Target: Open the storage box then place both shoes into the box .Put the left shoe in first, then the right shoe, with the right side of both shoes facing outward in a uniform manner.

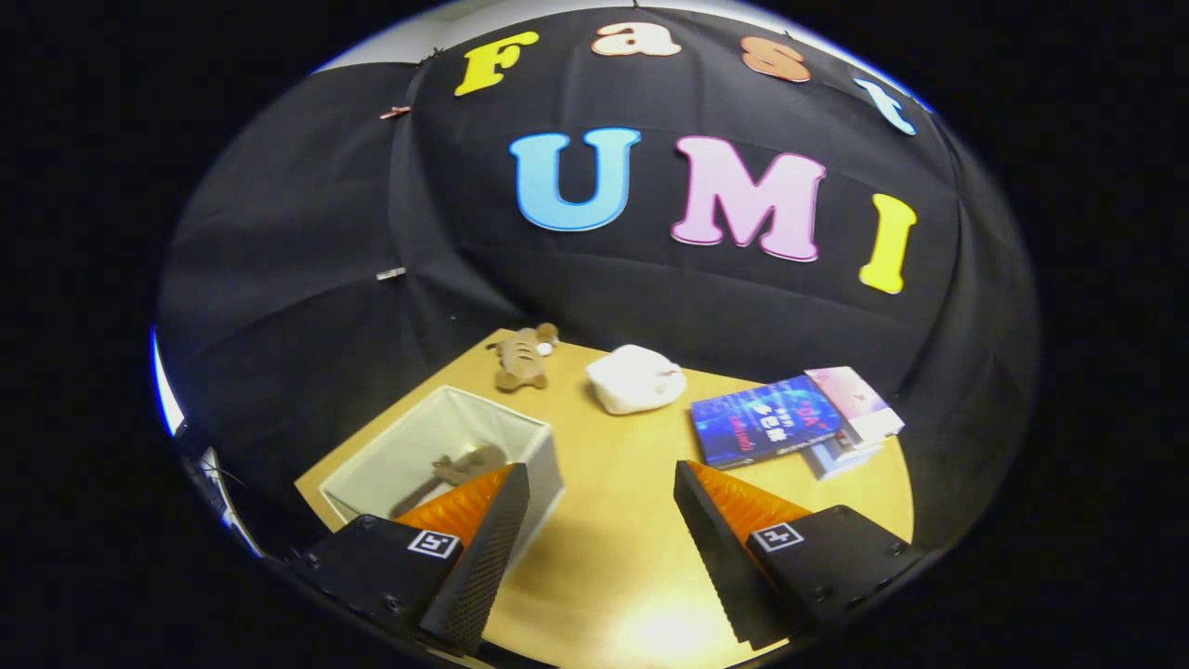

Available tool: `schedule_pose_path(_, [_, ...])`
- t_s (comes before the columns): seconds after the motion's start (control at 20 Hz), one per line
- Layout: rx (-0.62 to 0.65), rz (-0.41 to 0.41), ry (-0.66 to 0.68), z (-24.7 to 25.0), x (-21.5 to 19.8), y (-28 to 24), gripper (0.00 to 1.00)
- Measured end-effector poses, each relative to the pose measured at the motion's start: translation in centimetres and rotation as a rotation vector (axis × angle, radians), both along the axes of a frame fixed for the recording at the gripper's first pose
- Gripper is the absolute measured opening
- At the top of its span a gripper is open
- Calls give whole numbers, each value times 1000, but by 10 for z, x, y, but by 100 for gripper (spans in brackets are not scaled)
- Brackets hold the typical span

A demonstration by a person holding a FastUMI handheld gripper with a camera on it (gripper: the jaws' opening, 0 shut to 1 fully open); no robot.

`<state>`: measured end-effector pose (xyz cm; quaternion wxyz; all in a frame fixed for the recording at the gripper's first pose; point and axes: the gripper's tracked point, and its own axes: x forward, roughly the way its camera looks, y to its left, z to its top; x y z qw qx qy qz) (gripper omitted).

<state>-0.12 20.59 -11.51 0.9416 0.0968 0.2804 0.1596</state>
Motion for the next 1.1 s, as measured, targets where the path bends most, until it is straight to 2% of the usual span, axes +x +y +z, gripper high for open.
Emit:
schedule_pose_path(0.3, [-124, -133, 128, -77, -33, -126, 94])
schedule_pose_path(0.6, [-247, -201, 286, -179, -65, -219, 96])
schedule_pose_path(0.7, [-269, -201, 344, -210, -73, -232, 96])
schedule_pose_path(0.8, [-272, -191, 380, -234, -75, -238, 89])
schedule_pose_path(0.95, [-297, -162, 415, -264, -71, -240, 89])
schedule_pose_path(1.1, [-298, -152, 440, -285, -61, -235, 81])
